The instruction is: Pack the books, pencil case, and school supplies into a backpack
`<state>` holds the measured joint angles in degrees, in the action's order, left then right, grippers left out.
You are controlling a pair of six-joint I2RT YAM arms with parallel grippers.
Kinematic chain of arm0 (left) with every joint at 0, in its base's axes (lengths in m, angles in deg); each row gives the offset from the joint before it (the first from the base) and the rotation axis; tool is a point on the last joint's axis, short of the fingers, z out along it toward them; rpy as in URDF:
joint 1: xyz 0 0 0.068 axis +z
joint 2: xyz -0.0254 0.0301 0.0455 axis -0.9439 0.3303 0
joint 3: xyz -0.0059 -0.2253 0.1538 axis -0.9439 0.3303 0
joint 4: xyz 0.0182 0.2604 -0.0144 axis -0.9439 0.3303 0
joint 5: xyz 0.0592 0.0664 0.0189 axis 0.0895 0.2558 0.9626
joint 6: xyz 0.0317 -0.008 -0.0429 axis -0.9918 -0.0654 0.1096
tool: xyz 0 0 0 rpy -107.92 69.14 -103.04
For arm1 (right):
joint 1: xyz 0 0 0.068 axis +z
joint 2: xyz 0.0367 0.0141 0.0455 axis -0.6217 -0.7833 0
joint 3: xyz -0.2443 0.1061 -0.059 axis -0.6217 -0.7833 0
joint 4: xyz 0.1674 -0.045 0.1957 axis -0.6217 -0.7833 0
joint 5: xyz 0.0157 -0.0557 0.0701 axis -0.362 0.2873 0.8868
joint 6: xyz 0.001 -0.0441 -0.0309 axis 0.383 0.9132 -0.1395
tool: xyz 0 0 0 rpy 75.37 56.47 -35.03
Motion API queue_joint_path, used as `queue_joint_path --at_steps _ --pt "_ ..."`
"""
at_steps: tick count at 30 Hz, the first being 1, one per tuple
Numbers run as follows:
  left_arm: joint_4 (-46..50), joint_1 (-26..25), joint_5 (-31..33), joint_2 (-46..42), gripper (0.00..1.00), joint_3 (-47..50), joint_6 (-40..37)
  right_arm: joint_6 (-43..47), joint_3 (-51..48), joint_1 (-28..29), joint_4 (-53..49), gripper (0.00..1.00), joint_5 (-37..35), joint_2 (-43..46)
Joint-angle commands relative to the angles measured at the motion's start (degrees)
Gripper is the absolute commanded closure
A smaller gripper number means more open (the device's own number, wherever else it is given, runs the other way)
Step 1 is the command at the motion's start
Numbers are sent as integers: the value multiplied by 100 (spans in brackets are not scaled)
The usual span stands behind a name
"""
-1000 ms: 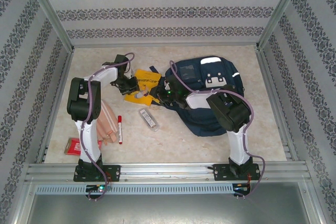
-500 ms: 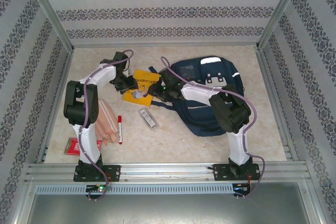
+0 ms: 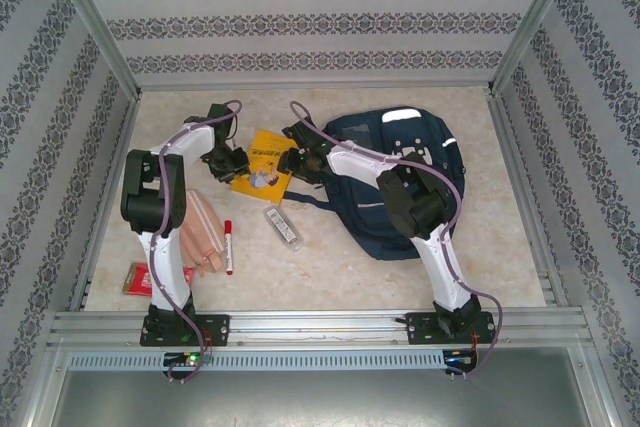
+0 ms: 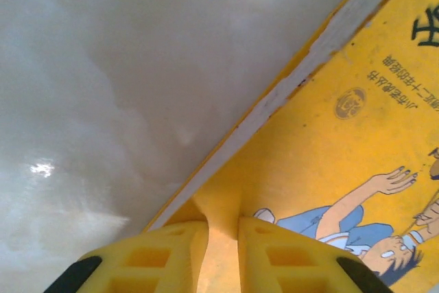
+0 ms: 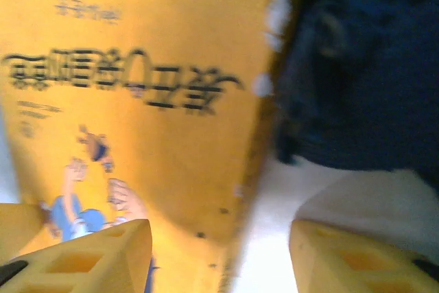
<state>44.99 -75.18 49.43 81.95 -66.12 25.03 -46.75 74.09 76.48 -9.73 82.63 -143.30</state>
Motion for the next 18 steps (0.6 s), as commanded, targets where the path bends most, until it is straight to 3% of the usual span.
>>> queue_joint_path --at_steps 1,7,14,18 --pt "-60 113 217 430 79 455 69 -166 36 80 293 44 405 -311" --pt "-105 113 56 436 84 429 -93 -632 -330 30 2506 45 1973 -426" --pt "-153 113 -41 449 87 464 -151 -1831 -755 -59 5222 47 2820 -526" --pt "-194 126 -132 414 87 482 -153 -1986 -785 -63 5488 51 2853 -517"
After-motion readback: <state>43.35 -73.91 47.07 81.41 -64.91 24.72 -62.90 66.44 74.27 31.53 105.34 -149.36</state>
